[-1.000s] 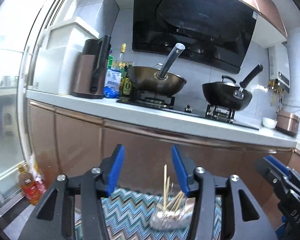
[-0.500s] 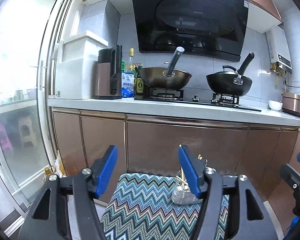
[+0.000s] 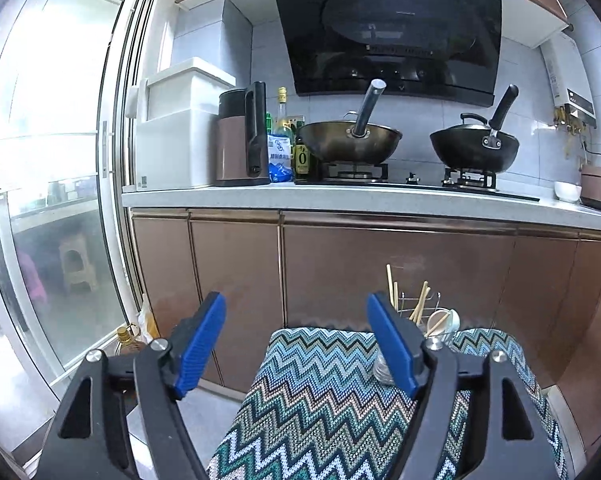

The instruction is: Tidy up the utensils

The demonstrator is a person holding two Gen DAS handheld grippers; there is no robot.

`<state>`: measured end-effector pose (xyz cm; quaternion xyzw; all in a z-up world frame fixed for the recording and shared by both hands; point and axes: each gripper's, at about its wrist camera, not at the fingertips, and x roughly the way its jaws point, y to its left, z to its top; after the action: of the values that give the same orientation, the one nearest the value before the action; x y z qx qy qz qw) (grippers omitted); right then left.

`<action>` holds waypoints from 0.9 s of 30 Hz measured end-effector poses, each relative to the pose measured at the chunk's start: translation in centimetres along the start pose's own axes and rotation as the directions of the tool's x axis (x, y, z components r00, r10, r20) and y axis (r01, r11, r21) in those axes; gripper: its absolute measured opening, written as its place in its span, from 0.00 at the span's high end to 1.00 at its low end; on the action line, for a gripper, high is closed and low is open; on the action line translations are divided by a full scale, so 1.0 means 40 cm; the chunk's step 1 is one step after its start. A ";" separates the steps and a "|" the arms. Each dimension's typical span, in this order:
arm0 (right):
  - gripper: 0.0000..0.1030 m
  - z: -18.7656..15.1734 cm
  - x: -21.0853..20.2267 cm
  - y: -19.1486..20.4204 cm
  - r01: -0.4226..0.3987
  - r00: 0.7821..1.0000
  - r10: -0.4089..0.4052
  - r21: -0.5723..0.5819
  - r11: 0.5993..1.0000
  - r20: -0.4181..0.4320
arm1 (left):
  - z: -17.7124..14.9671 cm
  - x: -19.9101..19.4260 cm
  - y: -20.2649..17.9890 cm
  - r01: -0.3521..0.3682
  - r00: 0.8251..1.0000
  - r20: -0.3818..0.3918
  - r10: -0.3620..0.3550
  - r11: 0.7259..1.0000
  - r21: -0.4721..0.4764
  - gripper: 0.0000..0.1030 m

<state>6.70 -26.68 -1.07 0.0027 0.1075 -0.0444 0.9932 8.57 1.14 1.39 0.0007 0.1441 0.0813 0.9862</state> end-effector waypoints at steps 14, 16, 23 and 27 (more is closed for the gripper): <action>0.00 -0.012 -0.032 -0.015 0.044 0.999 -0.044 -0.023 0.999 0.018 | -0.008 -0.038 0.000 -0.033 0.999 0.035 0.033 0.999 0.013 0.21; 0.00 -0.011 -0.043 -0.020 0.058 0.998 -0.057 -0.030 0.998 0.026 | -0.009 -0.043 -0.003 -0.033 0.998 0.044 0.032 0.999 0.017 0.21; 0.00 0.006 -0.070 -0.025 0.091 0.994 -0.088 -0.040 0.995 0.058 | -0.003 -0.058 -0.001 -0.020 0.997 0.079 0.018 1.000 0.015 0.21; 0.00 0.008 -0.074 -0.011 0.105 0.993 -0.101 -0.064 0.992 0.060 | -0.001 -0.064 0.002 -0.020 0.996 0.085 0.019 1.000 0.013 0.21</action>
<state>3.85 -26.87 -0.13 -0.0376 0.0807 -0.0920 0.9918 6.13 0.80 2.06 0.0127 0.1026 0.0899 0.9906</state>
